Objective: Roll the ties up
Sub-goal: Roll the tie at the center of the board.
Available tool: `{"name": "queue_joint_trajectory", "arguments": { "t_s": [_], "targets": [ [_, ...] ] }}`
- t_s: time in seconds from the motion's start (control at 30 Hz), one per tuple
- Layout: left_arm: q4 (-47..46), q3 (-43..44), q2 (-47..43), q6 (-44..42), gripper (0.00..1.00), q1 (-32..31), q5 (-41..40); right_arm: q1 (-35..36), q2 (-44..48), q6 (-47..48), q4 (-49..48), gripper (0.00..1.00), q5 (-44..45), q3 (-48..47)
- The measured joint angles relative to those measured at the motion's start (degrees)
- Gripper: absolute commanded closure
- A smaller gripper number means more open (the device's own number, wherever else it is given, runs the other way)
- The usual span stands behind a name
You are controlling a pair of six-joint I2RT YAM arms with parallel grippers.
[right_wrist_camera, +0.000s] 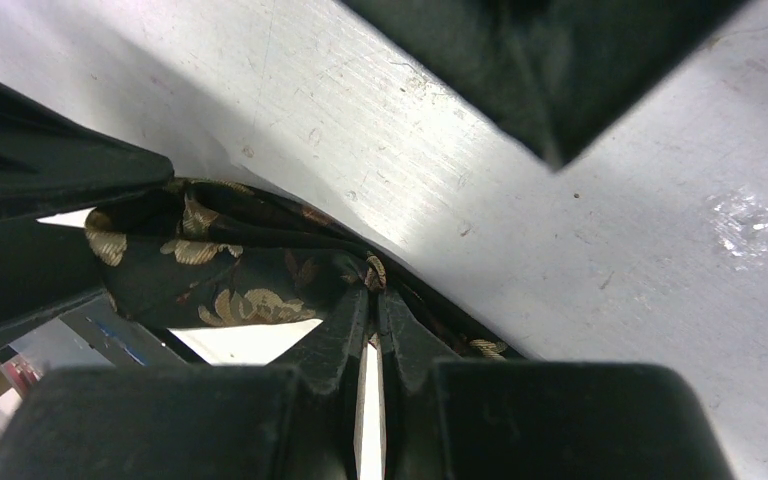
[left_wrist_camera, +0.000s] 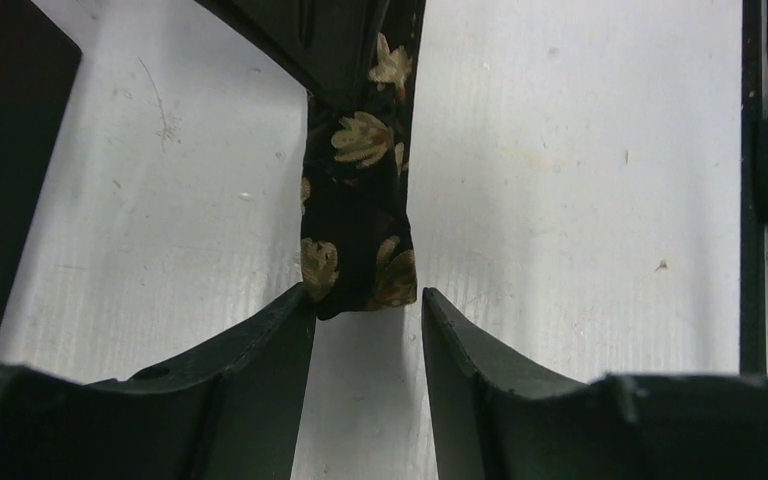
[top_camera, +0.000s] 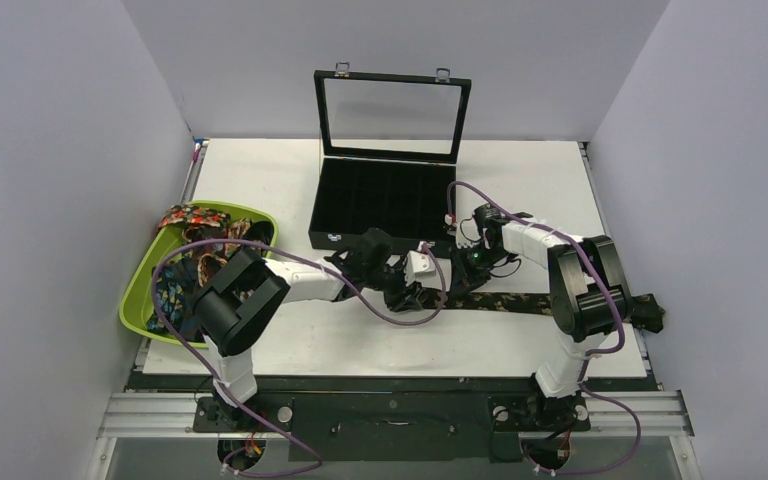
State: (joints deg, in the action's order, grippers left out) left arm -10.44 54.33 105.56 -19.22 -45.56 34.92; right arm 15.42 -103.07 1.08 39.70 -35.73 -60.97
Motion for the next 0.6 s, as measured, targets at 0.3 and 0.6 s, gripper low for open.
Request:
{"name": "queue_joint_trajectory", "arguments": {
  "t_s": [0.3, 0.6],
  "targets": [
    [-1.79, 5.03, 0.85, 3.67, 0.58, -0.79, -0.07, 0.04, 0.11, -0.04, -0.11, 1.0, 0.0, 0.07],
    [-1.81, 6.95, 2.95, 5.11, 0.39, -0.26, 0.9, 0.11, 0.33, -0.02, -0.35, 1.0, -0.02, 0.28]
  ]
}}
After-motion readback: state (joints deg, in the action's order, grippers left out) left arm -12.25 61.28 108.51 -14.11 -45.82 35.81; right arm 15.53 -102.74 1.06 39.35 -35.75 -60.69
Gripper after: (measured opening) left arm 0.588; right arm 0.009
